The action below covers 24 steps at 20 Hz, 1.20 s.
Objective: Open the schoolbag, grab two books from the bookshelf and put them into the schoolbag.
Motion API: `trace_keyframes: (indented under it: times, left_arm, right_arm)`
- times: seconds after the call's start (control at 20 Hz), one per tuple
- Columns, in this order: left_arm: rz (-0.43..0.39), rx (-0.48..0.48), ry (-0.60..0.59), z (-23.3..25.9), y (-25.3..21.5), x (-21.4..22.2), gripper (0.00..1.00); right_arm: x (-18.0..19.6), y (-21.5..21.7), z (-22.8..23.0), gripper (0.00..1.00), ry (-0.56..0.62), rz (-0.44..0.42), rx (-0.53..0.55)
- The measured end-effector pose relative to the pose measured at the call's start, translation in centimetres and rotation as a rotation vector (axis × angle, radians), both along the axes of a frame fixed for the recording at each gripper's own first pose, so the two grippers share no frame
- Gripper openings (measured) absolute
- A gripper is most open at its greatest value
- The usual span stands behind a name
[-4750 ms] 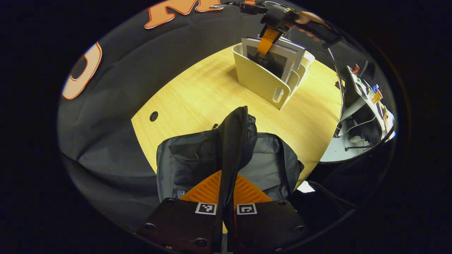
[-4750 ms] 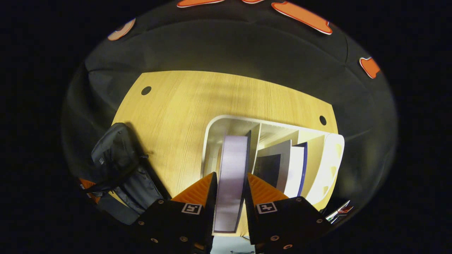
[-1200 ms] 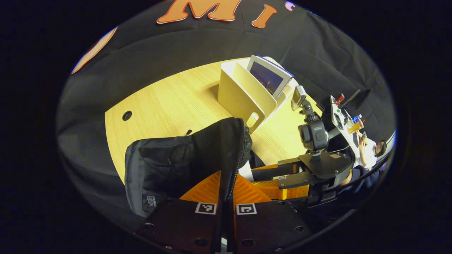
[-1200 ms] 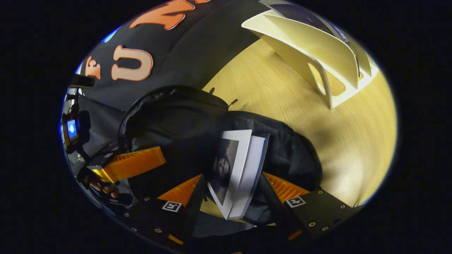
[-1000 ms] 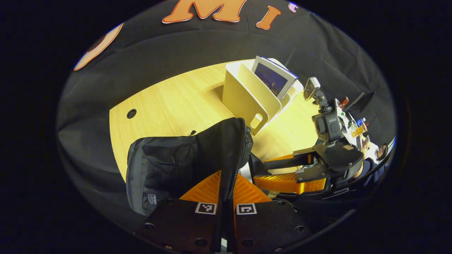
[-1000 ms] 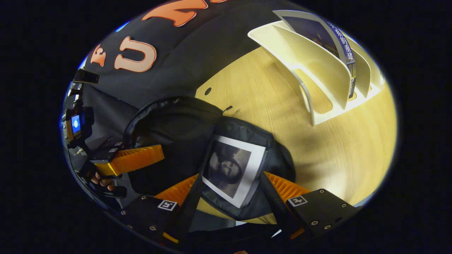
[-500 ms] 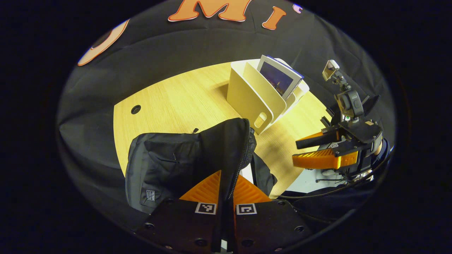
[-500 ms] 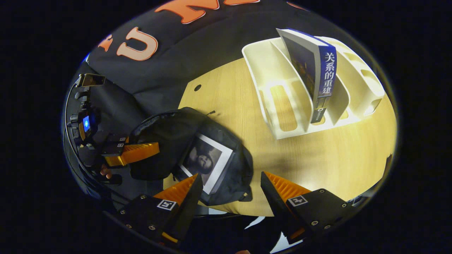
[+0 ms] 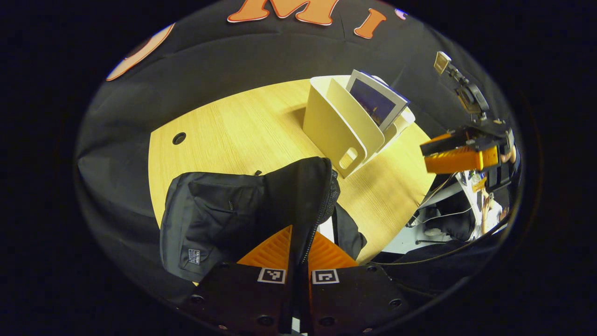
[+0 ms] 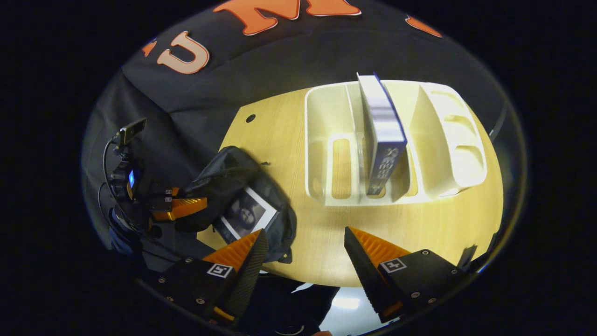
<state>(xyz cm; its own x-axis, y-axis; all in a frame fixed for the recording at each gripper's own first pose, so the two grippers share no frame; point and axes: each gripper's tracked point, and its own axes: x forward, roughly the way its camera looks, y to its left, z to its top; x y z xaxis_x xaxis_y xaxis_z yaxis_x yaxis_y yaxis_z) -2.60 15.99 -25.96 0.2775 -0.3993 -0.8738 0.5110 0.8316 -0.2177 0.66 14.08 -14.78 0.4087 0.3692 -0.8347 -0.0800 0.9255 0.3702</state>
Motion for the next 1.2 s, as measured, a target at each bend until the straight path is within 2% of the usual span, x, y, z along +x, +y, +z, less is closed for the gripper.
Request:
trace_keyframes:
  times: [0.45,0.7,0.85,0.95,1.05,1.1,1.15,1.2]
  left_arm:
    - [0.025,0.005,0.021,-0.7,0.3,0.4,0.07]
    - [0.038,0.012,0.024,-0.6,0.4,0.6,0.07]
    - [0.046,0.011,0.027,-0.7,0.4,0.6,0.07]
    - [0.051,0.009,0.03,-0.8,0.5,0.6,0.07]
    - [0.054,0.006,0.031,-0.8,0.5,0.7,0.07]
    - [0.055,0.003,0.032,-1.0,0.5,0.7,0.07]
    - [0.055,0.0,0.034,-0.9,0.6,0.7,0.07]
    - [0.054,-0.003,0.034,-0.9,0.5,0.6,0.07]
  right_arm:
    - [8.7,-5.7,3.9,0.99,-0.03,0.018,-0.13]
    - [12.9,-6.2,2.3,0.98,0.007,0.036,-0.169]
    - [14.0,-6.6,0.3,0.95,0.056,0.039,-0.2]
    - [14.6,-6.8,-1.0,0.88,0.085,0.037,-0.224]
    - [14.9,-7.0,-1.9,0.76,0.105,0.03,-0.247]
    - [15.0,-7.2,-2.2,0.63,0.111,0.027,-0.261]
    - [14.8,-7.4,-2.3,0.57,0.122,0.022,-0.274]
    - [14.9,-7.7,-2.2,0.4,0.125,0.011,-0.287]
